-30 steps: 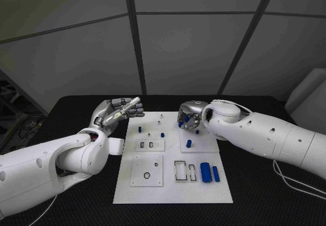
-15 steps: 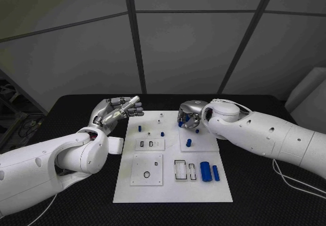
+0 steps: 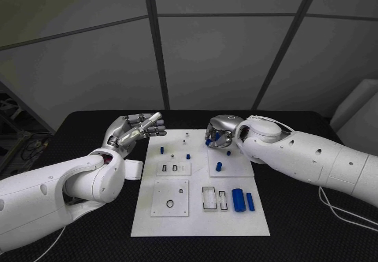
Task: Assemble the parts on the task board
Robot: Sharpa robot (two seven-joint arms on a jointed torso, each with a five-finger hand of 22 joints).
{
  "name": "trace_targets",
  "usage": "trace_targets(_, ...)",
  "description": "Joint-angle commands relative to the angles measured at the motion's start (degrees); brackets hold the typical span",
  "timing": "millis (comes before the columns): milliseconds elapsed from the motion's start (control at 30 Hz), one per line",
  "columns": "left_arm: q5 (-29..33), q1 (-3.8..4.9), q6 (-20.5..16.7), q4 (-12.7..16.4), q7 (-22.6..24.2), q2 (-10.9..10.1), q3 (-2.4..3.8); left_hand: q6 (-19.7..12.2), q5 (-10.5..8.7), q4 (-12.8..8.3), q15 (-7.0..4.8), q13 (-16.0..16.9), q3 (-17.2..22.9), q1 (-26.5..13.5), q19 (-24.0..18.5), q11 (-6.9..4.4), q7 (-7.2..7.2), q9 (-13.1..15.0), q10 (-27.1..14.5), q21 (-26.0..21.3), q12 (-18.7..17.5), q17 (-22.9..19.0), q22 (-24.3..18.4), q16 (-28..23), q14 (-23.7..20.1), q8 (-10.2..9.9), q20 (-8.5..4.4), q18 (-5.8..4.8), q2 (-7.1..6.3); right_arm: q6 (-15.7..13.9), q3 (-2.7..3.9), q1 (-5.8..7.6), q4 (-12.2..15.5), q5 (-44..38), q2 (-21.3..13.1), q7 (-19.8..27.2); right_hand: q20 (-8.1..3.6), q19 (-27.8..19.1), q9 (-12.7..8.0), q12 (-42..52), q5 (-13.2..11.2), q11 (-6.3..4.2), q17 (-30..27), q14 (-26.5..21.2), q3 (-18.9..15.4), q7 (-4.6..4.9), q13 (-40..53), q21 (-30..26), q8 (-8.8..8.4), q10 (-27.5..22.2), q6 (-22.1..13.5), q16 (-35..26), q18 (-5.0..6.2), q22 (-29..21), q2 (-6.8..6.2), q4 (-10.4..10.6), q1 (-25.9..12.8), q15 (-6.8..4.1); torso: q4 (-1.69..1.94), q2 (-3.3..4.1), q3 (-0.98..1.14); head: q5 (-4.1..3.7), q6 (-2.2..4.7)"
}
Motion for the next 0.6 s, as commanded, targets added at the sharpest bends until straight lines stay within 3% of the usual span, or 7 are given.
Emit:
trace_targets(33,-0.5,0.1,0.8,0.1,0.0,-0.1,0.06,0.1,-0.35,-0.2,0.24,-0.1,0.0,0.0,0.4,0.35,0.31,-0.1,0.0,0.0,-0.4,0.1,-0.1,-0.2,0.1,-0.2,0.09,0.36,0.46,-5.8,0.04,0.12,0.6,2.0,0.0,-0.3,-0.18,0.4,1.0,0.2,-0.1,0.04,0.1,1.6,0.1,-0.24,0.1,0.2,0.32,0.3,0.8,0.3,-1.05,0.1,0.24,0.4,-0.3,-0.37,-0.02,-0.02,-0.06,0.04,0.21)
trace_targets(267,-0.5,0.17,0.9,-0.1,-0.1,-0.1,0.06,0.1,-0.38,-0.2,0.24,-0.1,0.1,0.0,0.4,0.36,0.32,-0.1,0.0,0.0,-0.4,0.1,-0.1,-0.3,0.1,-0.3,0.09,0.37,0.56,-8.9,0.04,0.13,-1.4,2.2,2.3,-1.6,-0.22,0.4,1.0,-0.1,0.0,0.1,0.1,1.6,0.0,-0.21,0.1,0.2,0.23,0.1,0.7,0.3,-1.06,0.1,0.05,0.5,-0.4,-0.36,0.1,0.15,-0.02,0.22,0.74)
trace_targets(600,-0.5,0.29,1.0,-0.5,-0.1,0.3,0.06,0.1,-0.38,-0.2,0.24,-0.1,0.1,0.0,0.4,0.36,0.32,-0.1,0.0,0.0,-0.4,0.1,-0.1,-0.3,0.1,-0.3,0.09,0.37,0.56,-12.7,0.05,0.17,-6.6,1.9,7.8,-3.0,-0.22,0.3,1.0,-0.4,0.1,0.25,0.0,1.6,0.1,0.03,0.0,0.2,-0.06,-0.2,0.3,0.3,-1.03,0.0,-0.12,0.6,-0.5,-0.28,0.21,0.25,-0.05,0.3,0.82)
